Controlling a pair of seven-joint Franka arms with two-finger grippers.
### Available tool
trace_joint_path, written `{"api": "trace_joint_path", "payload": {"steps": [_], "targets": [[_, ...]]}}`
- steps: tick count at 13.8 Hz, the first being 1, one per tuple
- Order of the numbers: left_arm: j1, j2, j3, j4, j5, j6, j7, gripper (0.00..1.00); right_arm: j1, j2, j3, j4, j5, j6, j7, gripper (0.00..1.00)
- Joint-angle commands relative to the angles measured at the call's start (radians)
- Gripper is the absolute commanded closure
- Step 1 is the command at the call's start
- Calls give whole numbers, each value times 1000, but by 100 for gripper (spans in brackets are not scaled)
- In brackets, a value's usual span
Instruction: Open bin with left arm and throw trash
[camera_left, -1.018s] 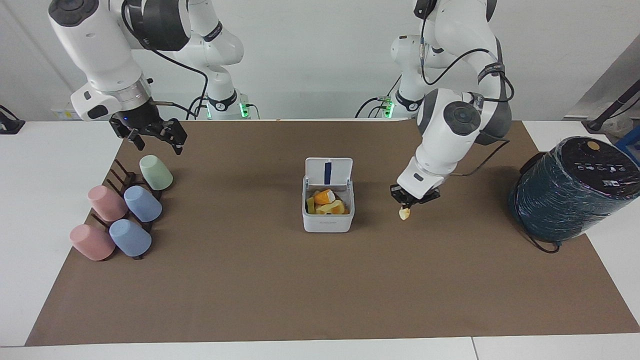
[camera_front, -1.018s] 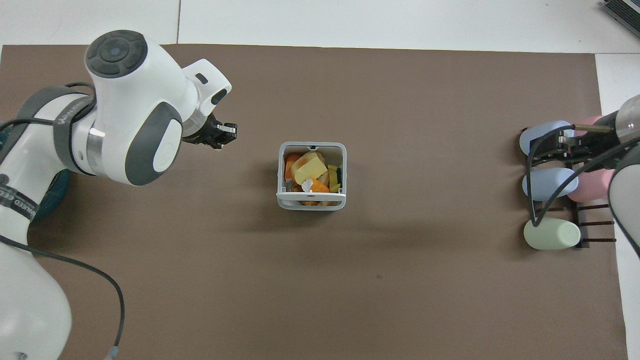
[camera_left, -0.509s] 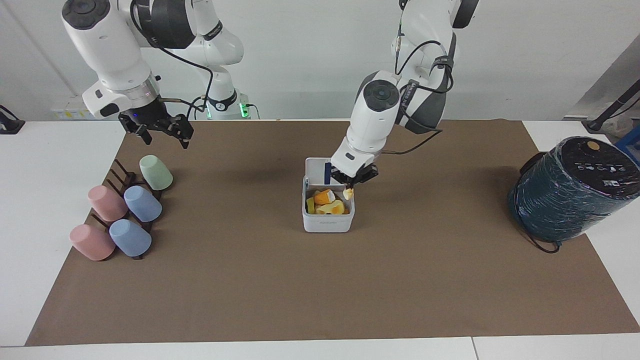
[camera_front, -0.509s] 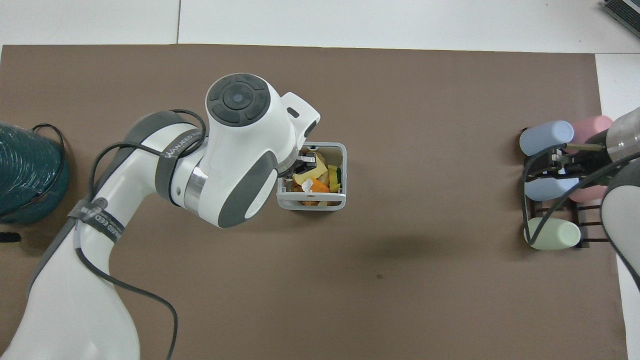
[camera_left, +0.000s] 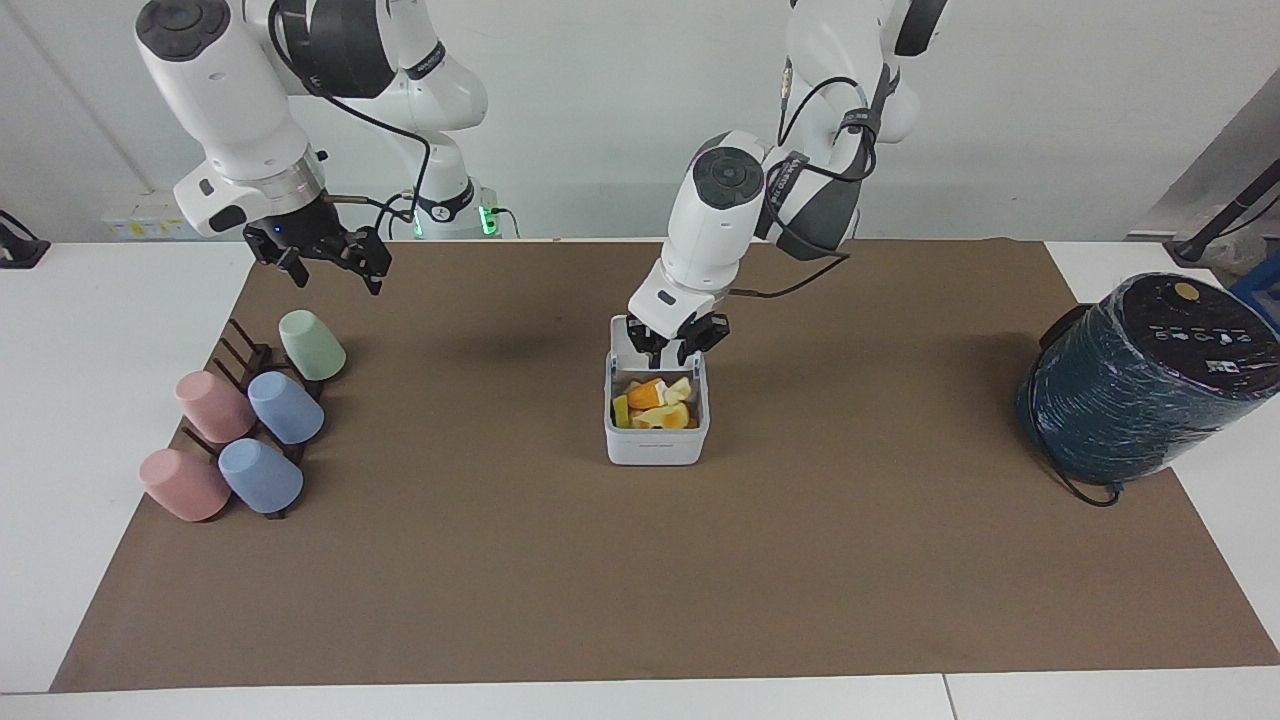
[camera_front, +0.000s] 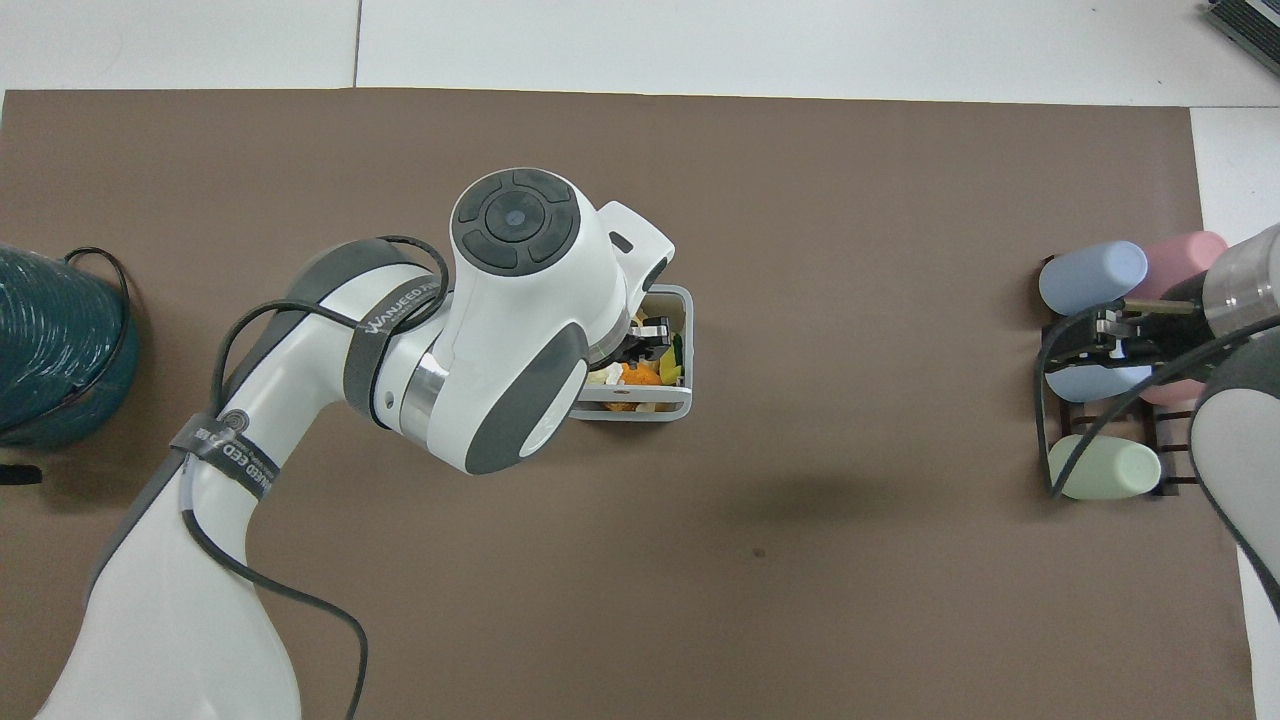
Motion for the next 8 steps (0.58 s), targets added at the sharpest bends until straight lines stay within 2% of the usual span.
{"api": "trace_joint_path", "payload": {"steps": [1,4,6,8], "targets": [[5,-14,11,37,-11,-48,-3,0,-7,-28,2,-33,-6,23,-15,0],[10,-16,23,135,-18,-189,-3,1,-7,-28,2,-31,-6,23,-15,0],[52,-16,21,187,-18,-277,-2,19,-7,-28,2,-31,-6,24,-16,0],[97,-19,24,201,-12,-300,7,29,-6,-28,2,-31,-6,24,-15,0]]}}
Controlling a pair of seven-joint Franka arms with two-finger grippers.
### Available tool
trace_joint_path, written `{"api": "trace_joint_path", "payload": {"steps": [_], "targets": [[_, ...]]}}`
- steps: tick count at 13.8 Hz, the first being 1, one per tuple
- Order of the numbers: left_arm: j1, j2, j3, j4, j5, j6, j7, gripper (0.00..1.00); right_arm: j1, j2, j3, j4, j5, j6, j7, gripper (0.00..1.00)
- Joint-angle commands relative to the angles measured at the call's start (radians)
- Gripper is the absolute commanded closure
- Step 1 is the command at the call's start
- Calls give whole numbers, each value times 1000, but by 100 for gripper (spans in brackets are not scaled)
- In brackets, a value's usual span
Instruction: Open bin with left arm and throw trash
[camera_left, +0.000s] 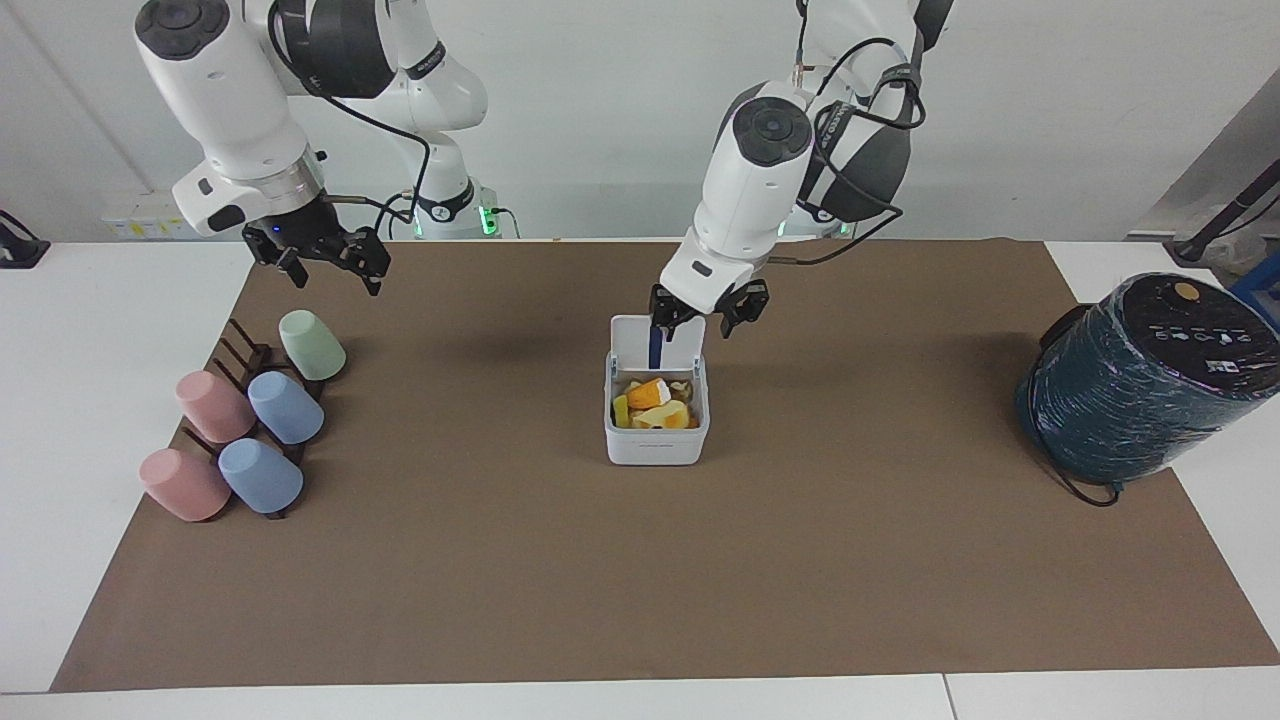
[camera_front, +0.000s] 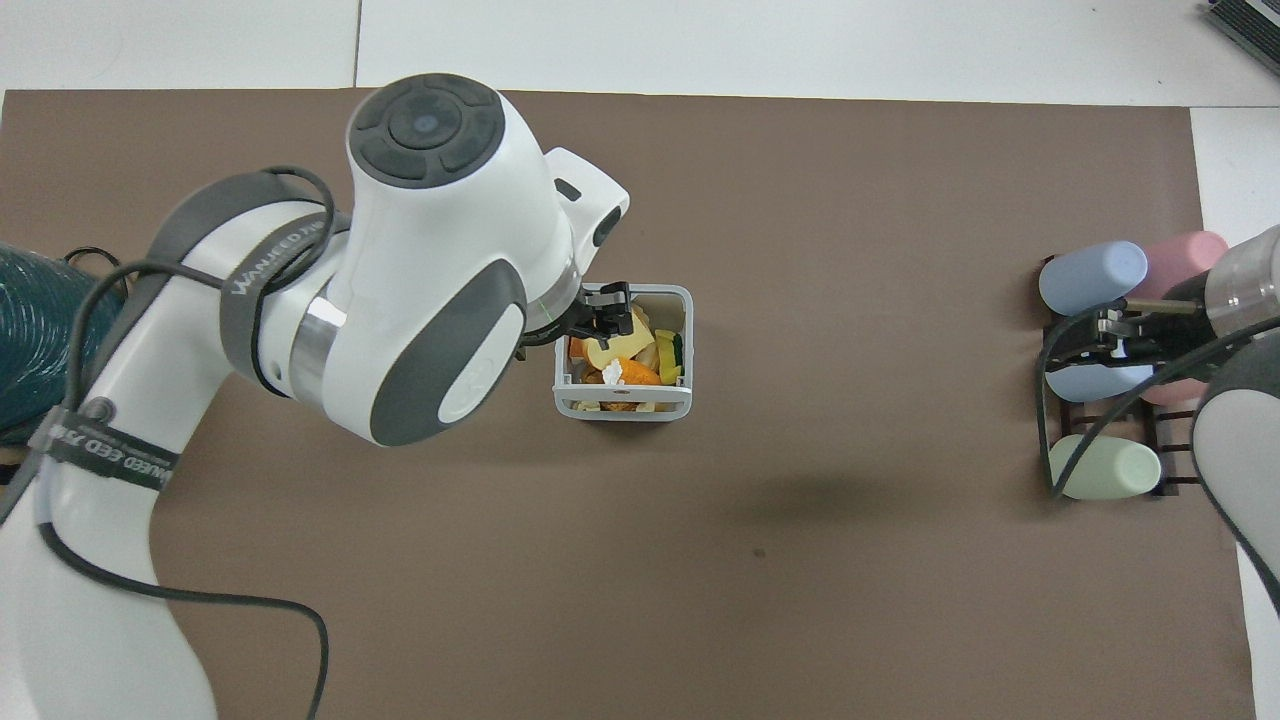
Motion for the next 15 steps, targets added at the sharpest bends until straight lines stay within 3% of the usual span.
{"api": "trace_joint_path", "payload": {"steps": [1,7,10,12,15], "targets": [[85,-12,0,27,-9,-46,21,29,-6,-26,3,-30,-6,22,-15,0],[190,-84,0,24,30,-60,154,27,0,-26,3,-30,-6,22,-18,0],[257,-98,-1,22,34,-50,269,18,2,-8,6,0,-3,68,-10,0],[297,-98,3,21,63,-47,352,0,2,-8,6,-1,-3,67,-10,0],[302,-102,6,19,151,-40,396,0,2,-8,7,-3,-1,65,-10,0]]}}
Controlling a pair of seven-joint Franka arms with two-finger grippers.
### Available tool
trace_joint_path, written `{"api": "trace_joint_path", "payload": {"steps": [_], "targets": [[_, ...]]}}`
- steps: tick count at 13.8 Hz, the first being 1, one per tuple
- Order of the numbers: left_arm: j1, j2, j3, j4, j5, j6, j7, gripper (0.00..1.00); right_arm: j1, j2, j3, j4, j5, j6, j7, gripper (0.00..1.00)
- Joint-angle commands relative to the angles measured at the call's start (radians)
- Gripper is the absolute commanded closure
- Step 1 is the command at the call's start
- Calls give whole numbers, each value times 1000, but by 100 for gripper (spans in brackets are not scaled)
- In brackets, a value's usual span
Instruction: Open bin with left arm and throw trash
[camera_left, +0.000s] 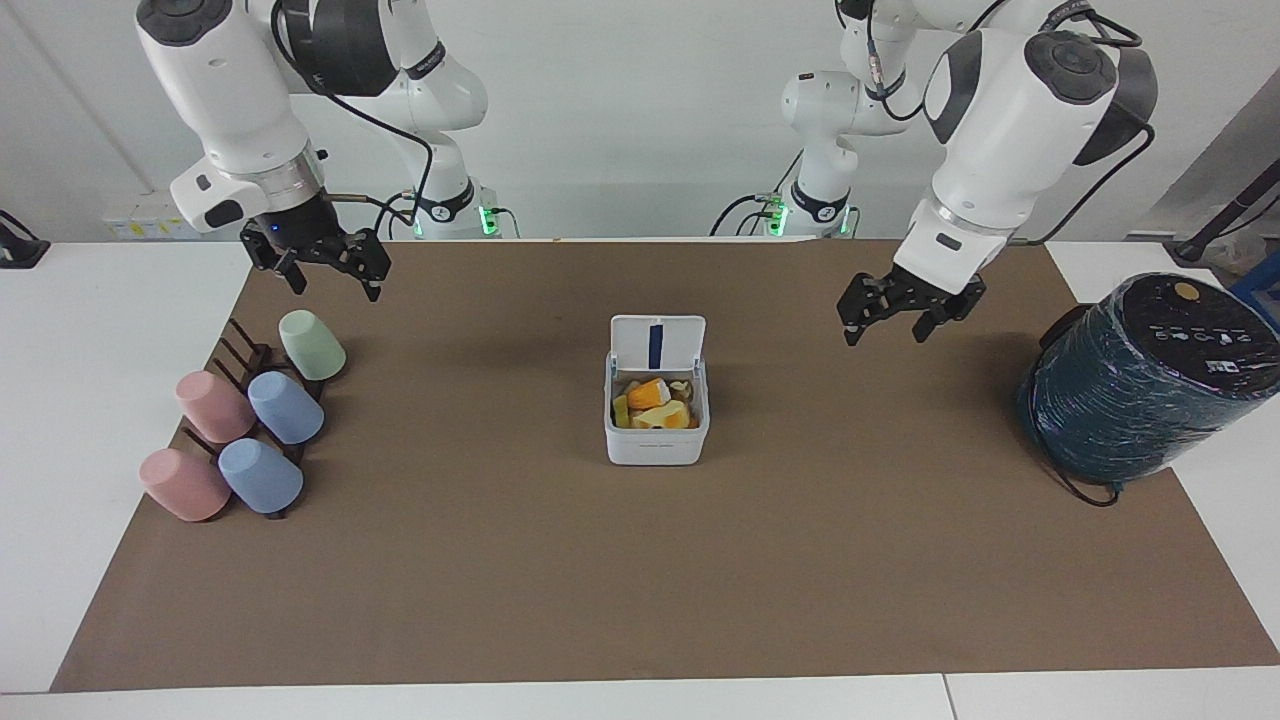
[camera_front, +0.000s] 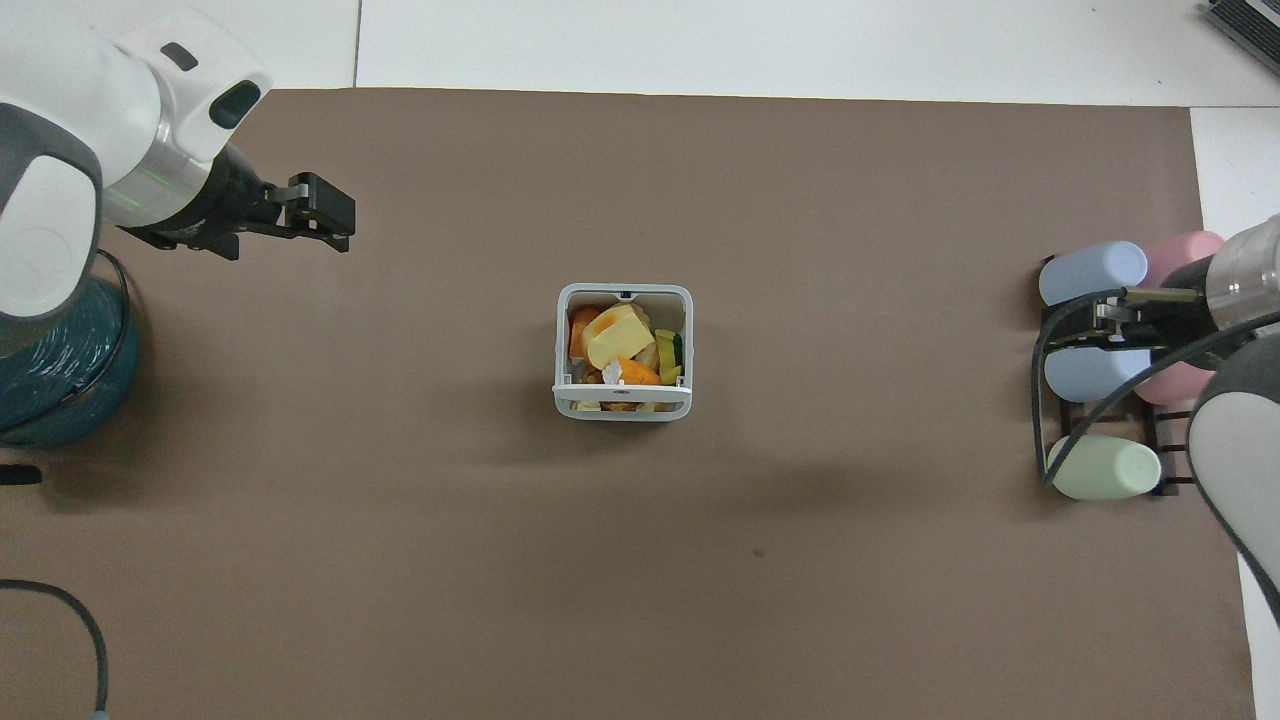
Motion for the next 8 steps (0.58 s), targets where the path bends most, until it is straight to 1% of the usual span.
{"api": "trace_joint_path", "payload": {"steps": [1,5,8], "targets": [[11,-15,-2,-11,47,5,22,0,0,-9,5,-9,3,4,-10,0],[42,-16,3,-13,47,-5,26,0,-7,-9,3,-8,3,4,-10,0],[42,-33,3,-48,48,-1,27,0,-7,-9,5,-8,2,4,-12,0]]}}
